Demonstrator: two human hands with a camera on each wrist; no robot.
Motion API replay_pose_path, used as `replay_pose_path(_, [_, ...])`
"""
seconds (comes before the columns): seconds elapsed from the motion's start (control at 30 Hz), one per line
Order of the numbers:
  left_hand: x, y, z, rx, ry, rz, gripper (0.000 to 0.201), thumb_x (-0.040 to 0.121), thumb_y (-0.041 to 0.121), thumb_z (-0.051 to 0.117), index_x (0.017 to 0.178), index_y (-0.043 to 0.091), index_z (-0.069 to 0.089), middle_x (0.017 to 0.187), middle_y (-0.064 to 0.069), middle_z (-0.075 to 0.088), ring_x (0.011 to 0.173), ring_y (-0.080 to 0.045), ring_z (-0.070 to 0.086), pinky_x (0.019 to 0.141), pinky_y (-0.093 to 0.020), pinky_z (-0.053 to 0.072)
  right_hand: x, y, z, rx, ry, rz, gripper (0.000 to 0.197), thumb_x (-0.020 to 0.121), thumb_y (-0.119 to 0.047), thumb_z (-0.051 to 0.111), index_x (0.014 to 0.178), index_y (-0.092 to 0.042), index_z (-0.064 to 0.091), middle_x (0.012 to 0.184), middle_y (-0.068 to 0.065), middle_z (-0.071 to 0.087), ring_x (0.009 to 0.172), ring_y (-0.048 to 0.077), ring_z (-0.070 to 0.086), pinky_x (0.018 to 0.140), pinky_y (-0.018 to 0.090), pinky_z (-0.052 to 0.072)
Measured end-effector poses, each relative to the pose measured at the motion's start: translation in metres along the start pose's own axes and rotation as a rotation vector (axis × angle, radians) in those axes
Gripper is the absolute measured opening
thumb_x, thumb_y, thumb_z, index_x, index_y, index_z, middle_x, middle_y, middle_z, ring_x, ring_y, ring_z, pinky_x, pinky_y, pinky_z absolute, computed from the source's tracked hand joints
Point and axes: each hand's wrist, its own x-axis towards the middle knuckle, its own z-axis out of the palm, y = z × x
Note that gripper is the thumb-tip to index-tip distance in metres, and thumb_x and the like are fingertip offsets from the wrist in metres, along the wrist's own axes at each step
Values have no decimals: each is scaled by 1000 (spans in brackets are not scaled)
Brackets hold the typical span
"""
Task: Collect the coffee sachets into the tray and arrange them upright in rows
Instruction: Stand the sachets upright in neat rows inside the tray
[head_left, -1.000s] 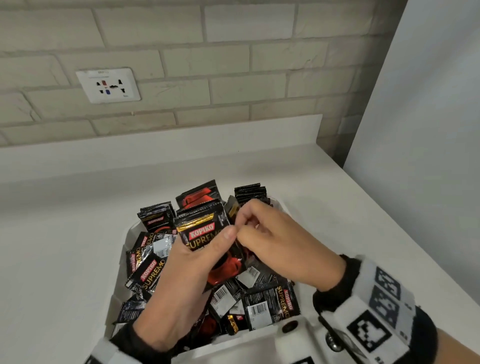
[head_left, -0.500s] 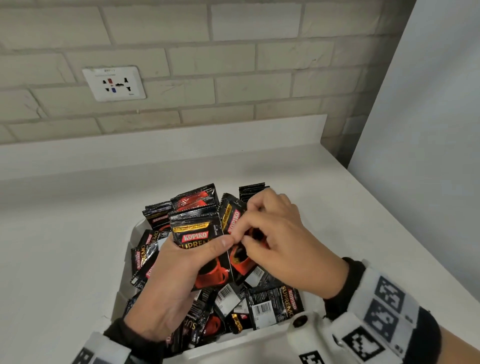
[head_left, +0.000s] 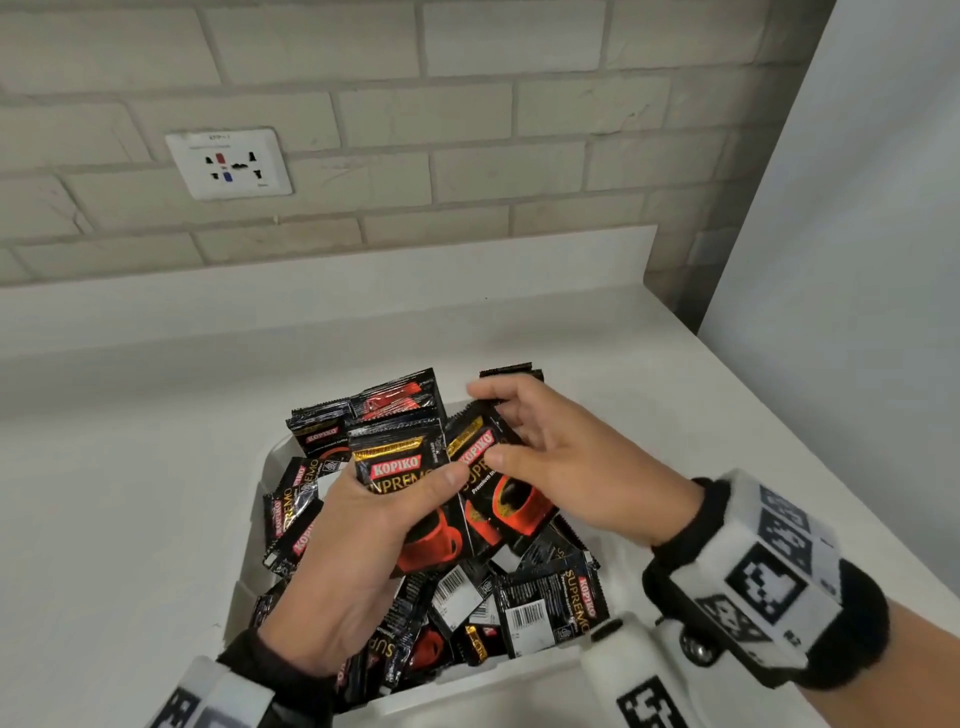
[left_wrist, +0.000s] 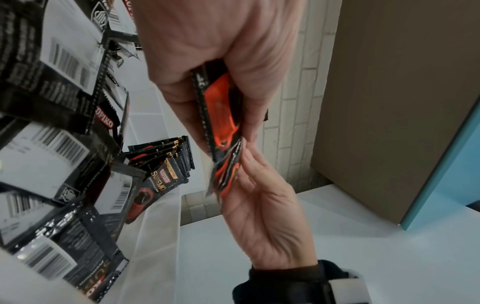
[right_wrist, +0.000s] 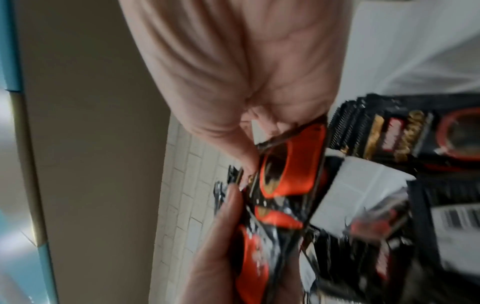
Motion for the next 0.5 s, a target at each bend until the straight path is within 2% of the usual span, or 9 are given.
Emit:
replay_pose_path(0.07, [0, -2, 2, -10, -15, 2, 41, 56, 11, 72, 96, 12, 64, 85, -8, 74, 72, -21, 72, 53, -33, 55, -3, 3, 9, 25, 2, 31, 42, 93, -18, 50, 128, -37, 38, 127, -2, 53, 115, 17, 53, 101, 41, 42])
replay_pose_path(0.13, [-1, -3, 3, -14, -31, 4, 45, 57, 10, 72, 100, 10, 63, 85, -7, 74, 73, -20, 72, 52, -29, 53, -5, 6, 15, 72, 40, 41, 44, 94, -15, 48, 131, -34, 36, 130, -4, 50, 113, 19, 54, 101, 39, 43])
replay_pose_path(0.27, [-1, -4, 2, 4, -44, 10, 48, 55, 9, 72, 102, 8, 62, 84, -8, 75, 73, -21, 72, 52, -27, 55, -10, 10, 16, 154, 51, 48, 43, 93, -12, 50, 127, -35, 38, 124, -11, 49, 109, 3, 52, 96, 24, 44])
replay_pose_path(0.4, [-1, -6, -1, 102, -11, 53, 46, 51, 15, 74, 96, 11, 64, 84, -5, 75, 77, -23, 72, 55, -30, 56, -10, 4, 3, -109, 5, -19, 41, 88, -16, 58, 121, -36, 44, 117, -9, 57, 103, 14, 59, 94, 37, 48])
replay_pose_path(0.5, [-3, -8, -4, 181, 1, 80, 42, 51, 19, 75, 91, 14, 66, 80, -4, 74, 69, -19, 71, 50, -27, 55, -9, -7, -9, -341, -67, -27, 38, 84, -23, 64, 118, -32, 51, 107, -10, 60, 92, 9, 60, 91, 30, 48])
